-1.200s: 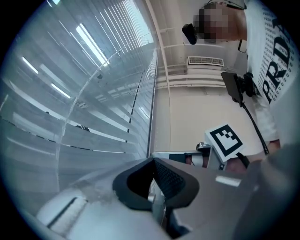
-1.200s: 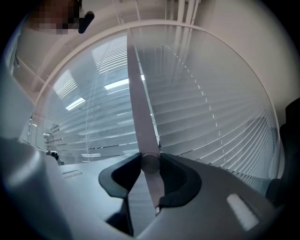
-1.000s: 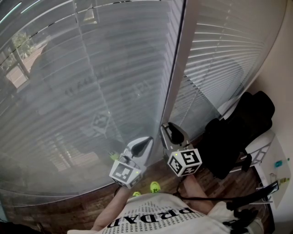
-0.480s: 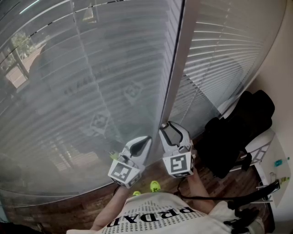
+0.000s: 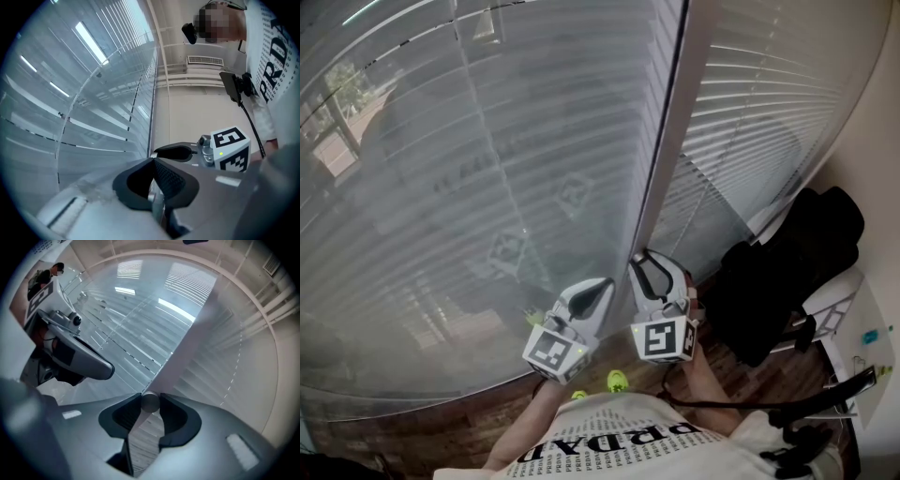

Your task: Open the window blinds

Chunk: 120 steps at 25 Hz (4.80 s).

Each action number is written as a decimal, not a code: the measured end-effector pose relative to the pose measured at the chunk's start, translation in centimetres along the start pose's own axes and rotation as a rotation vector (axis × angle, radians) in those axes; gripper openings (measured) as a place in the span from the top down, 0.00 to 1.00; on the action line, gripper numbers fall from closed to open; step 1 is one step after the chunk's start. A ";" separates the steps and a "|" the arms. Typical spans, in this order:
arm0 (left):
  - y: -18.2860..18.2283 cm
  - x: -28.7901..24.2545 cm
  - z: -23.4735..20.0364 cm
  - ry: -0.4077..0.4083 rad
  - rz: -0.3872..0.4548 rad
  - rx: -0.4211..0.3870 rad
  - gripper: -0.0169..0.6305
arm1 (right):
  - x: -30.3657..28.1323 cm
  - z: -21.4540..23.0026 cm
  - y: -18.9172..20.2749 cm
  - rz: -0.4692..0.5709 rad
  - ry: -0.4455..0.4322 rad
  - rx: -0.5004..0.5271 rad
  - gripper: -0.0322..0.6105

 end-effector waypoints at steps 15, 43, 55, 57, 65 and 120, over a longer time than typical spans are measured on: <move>0.2 -0.1 0.0 0.008 -0.002 -0.003 0.99 | 0.0 0.7 0.4 0.066 -0.053 -0.391 0.74; 0.3 -0.2 0.3 0.010 -0.007 -0.012 0.99 | 0.0 1.1 1.1 0.103 -0.099 -0.662 0.74; 0.4 -0.2 0.4 0.015 -0.003 -0.012 0.99 | 0.2 0.3 -0.1 -0.011 -0.020 -0.061 0.71; 0.5 -0.2 0.4 0.016 -0.007 -0.018 0.99 | 0.1 0.2 0.0 -0.015 -0.016 -0.024 0.71; 0.2 -0.1 0.2 0.006 -0.006 -0.015 0.99 | 0.0 0.0 -0.1 -0.001 -0.011 -0.020 0.74; 0.0 0.1 0.1 0.003 0.000 0.014 0.99 | 0.3 0.8 0.3 0.058 -0.042 -0.316 0.73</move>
Point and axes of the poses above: the fingertips, and each gripper's own axes: x backward along the fingers, z to its right, y out of its underside, the point moved 3 cm from there along x, backward along the fingers, and after that the axes turned 4 degrees about -z, right-handed, at the moved point
